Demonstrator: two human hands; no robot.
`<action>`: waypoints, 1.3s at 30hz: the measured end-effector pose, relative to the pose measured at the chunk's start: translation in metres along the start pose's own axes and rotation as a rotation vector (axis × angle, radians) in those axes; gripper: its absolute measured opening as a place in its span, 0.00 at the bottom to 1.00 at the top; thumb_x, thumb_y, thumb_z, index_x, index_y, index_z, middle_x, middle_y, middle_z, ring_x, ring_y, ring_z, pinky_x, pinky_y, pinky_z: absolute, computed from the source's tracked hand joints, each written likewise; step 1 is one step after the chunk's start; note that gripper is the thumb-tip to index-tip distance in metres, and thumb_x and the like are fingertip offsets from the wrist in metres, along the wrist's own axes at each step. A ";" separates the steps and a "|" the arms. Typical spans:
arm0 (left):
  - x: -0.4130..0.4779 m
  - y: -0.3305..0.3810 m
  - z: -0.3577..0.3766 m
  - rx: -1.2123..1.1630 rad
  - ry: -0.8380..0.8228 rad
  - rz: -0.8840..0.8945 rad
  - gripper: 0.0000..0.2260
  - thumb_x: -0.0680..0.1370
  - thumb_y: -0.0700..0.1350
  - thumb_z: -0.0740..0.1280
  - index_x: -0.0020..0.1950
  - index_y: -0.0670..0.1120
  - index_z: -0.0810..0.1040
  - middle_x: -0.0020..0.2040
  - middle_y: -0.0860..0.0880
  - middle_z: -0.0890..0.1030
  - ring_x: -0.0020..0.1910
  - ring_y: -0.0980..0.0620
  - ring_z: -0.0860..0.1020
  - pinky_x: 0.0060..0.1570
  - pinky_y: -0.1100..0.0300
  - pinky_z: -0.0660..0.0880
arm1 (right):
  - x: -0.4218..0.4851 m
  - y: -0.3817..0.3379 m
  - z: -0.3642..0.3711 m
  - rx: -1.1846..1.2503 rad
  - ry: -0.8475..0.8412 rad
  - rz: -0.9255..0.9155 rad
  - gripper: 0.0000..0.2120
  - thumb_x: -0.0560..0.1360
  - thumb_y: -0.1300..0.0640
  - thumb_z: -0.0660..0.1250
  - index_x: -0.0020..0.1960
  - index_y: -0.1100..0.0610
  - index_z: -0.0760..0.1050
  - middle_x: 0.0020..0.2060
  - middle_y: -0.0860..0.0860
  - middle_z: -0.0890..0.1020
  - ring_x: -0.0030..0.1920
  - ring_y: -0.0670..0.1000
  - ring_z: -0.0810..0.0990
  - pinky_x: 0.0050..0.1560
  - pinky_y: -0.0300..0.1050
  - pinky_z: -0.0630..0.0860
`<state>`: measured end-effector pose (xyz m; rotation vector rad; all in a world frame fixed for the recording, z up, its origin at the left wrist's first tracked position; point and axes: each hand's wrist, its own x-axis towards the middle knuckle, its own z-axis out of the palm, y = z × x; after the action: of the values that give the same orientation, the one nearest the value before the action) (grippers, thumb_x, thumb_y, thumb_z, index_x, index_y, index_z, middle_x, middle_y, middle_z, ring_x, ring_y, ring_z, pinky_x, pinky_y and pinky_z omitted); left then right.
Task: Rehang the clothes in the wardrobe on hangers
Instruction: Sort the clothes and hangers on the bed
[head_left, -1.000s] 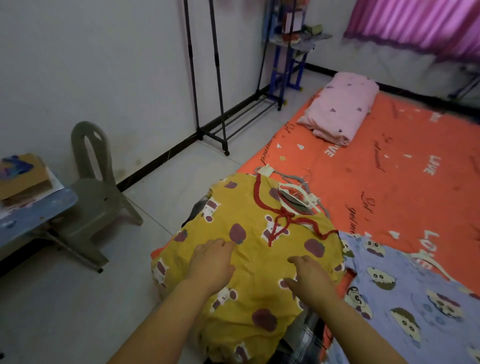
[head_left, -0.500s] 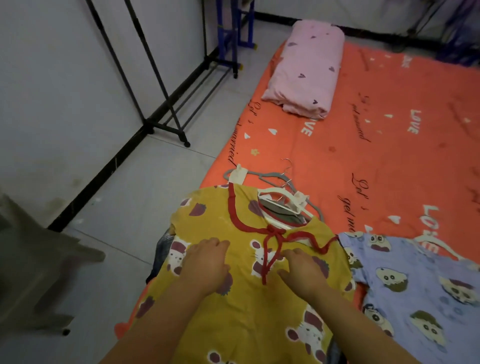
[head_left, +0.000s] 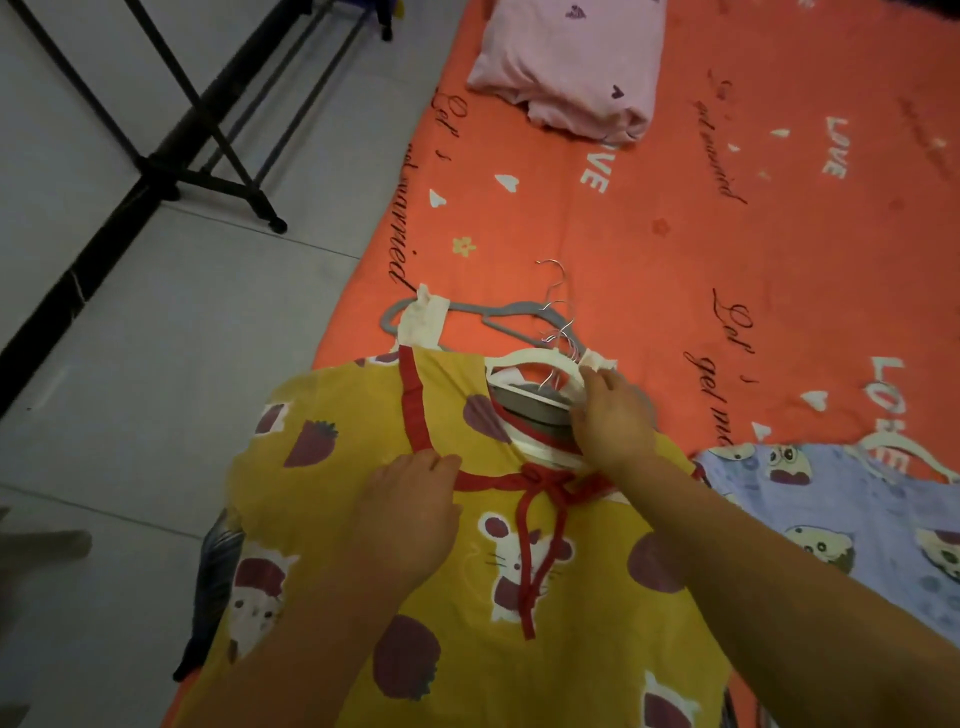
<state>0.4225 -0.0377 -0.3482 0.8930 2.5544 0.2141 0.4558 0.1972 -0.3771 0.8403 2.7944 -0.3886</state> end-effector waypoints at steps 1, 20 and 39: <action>0.003 -0.001 0.003 -0.016 0.001 -0.003 0.23 0.79 0.54 0.60 0.73 0.52 0.61 0.68 0.52 0.69 0.66 0.51 0.68 0.63 0.56 0.65 | 0.007 0.001 0.004 -0.014 -0.009 0.022 0.24 0.77 0.58 0.59 0.73 0.58 0.60 0.67 0.59 0.69 0.64 0.62 0.70 0.61 0.53 0.66; -0.067 0.052 -0.089 -0.120 0.363 0.083 0.22 0.75 0.49 0.67 0.68 0.48 0.70 0.61 0.50 0.75 0.60 0.49 0.73 0.57 0.54 0.70 | -0.123 -0.009 -0.085 0.251 0.262 -0.156 0.23 0.73 0.63 0.64 0.67 0.54 0.69 0.55 0.59 0.74 0.52 0.63 0.75 0.45 0.54 0.75; -0.278 0.181 -0.161 -0.093 0.575 0.615 0.17 0.69 0.39 0.75 0.57 0.43 0.81 0.37 0.42 0.80 0.36 0.39 0.78 0.34 0.48 0.73 | -0.443 0.043 -0.215 0.197 0.615 -0.088 0.24 0.77 0.62 0.64 0.72 0.54 0.65 0.48 0.58 0.73 0.40 0.61 0.72 0.35 0.54 0.69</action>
<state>0.6488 -0.0707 -0.0590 1.7675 2.6283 0.8723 0.8186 0.0707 -0.0658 1.0241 3.4109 -0.4960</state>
